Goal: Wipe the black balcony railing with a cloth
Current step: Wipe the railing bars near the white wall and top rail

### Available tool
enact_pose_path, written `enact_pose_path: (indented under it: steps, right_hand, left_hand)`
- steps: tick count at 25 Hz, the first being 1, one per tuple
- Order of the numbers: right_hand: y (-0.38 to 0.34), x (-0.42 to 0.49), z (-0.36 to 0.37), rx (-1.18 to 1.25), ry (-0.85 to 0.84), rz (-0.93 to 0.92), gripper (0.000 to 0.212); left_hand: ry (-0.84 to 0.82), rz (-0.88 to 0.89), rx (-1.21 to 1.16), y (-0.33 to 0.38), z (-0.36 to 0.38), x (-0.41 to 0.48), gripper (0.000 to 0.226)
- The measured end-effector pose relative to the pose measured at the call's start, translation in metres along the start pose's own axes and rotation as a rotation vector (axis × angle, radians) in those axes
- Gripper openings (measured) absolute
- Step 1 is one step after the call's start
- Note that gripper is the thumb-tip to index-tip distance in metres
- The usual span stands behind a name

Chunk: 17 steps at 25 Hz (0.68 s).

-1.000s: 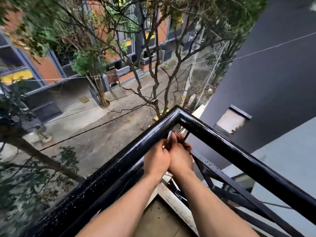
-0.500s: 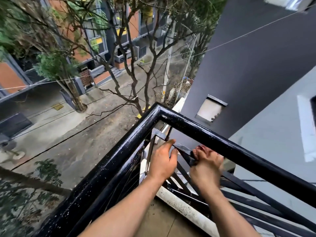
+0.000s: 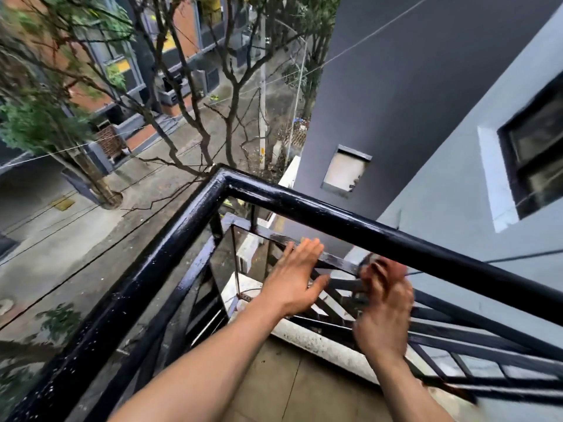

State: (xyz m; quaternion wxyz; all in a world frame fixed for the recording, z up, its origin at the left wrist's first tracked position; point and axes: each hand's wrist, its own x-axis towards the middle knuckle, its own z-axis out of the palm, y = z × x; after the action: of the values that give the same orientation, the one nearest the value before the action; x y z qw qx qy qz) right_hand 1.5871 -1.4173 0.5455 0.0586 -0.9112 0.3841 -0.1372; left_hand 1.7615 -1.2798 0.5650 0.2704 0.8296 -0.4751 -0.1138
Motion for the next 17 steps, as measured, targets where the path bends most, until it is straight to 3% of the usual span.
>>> enact_pose_path:
  steps: [3, 4, 6, 8, 9, 11, 13, 14, 17]
  right_hand:
    - [-0.003, -0.008, 0.0, 0.036, -0.118, 0.363, 0.093]
    - [-0.016, -0.003, 0.004, 0.094, -0.151, 0.383, 0.091]
    - [-0.027, 0.0, 0.008, 0.081, -0.179, 0.115, 0.083]
    - [0.014, 0.001, 0.002, -0.009, -0.144, -0.143, 0.075]
    - [0.046, 0.0, -0.003, -0.028, -0.113, -0.146, 0.078]
    - [0.102, -0.009, -0.021, -0.053, -0.01, 0.062, 0.096]
    - [0.118, -0.017, -0.029, -0.075, -0.004, 0.312, 0.107]
    - [0.119, -0.018, -0.027, -0.058, -0.006, 0.328, 0.106]
    - [0.16, -0.027, -0.029, -0.124, -0.056, -0.03, 0.092]
  left_hand:
    - [-0.016, -0.01, 0.024, 0.024, 0.014, 0.004, 0.079]
    - [-0.017, -0.002, 0.017, 0.036, 0.022, 0.007, 0.081]
    - [-0.03, 0.031, 0.001, 0.058, 0.038, 0.014, 0.079]
    - [-0.078, 0.061, 0.031, 0.079, 0.053, 0.021, 0.077]
    - [-0.098, 0.077, 0.065, 0.088, 0.061, 0.023, 0.076]
    - [-0.134, 0.105, 0.14, 0.107, 0.075, 0.024, 0.075]
    - [-0.164, 0.096, 0.177, 0.13, 0.094, 0.022, 0.078]
    - [-0.167, 0.092, 0.169, 0.147, 0.105, 0.021, 0.08]
    - [-0.165, 0.1, 0.139, 0.198, 0.137, 0.022, 0.086]
